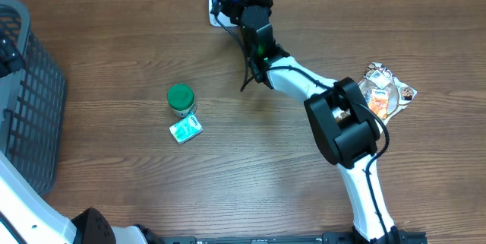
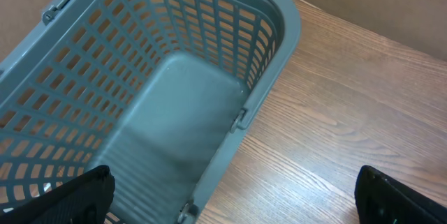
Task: Scan the item barcode
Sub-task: 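Carry the teal packet to the barcode scanner and hold it there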
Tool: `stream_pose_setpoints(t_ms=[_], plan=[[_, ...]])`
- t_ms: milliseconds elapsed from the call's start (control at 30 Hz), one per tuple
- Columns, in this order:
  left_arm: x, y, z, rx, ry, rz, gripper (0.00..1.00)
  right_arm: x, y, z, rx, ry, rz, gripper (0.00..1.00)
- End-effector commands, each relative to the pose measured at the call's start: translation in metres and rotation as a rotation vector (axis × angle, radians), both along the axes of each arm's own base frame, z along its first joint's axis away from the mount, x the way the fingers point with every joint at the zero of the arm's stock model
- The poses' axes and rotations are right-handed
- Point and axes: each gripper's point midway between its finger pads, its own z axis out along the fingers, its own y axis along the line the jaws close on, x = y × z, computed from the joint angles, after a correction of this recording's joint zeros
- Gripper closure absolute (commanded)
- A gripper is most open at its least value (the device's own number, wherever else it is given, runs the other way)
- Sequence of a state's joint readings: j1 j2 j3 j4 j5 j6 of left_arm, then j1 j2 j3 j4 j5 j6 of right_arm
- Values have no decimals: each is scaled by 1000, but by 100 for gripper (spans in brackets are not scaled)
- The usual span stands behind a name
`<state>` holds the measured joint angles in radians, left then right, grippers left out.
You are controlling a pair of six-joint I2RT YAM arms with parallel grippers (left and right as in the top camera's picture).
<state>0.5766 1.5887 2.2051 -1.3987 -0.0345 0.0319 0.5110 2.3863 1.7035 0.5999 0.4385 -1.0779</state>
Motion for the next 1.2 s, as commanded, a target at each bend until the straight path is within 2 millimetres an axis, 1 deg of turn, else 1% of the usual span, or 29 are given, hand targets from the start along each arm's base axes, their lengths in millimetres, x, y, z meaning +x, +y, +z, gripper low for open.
stream_pose_setpoints(t_ms=[0,67,167,267,467,767,900,1033,1167], plan=[[0,-1,2,-2,-12,0,0,-1,17,19,4,-53,86,96],[0,-1,2,-2,-12,0,0,-1,17,30,25,-95,91,96],[0,-1,2,-2,-12,0,0,-1,18,30,23,-96,118,96],[0,-1,2,-2,-12,0,0,2,13,30,23,-95,115,96],[0,-1,2,-2,-12,0,0,4,11,29,16,-92,130,96],[0,-1,2,-2,-12,0,1,9,-1,29,11,-90,110,96],[0,-1,2,-2,-11,0,1,9,-1,28,11,-89,110,96],[0,-1,2,-2,-12,0,0,10,-1,21,-1,-62,111,96],[0,-1,2,-2,-11,0,1,10,-1,22,-17,-69,108,96]])
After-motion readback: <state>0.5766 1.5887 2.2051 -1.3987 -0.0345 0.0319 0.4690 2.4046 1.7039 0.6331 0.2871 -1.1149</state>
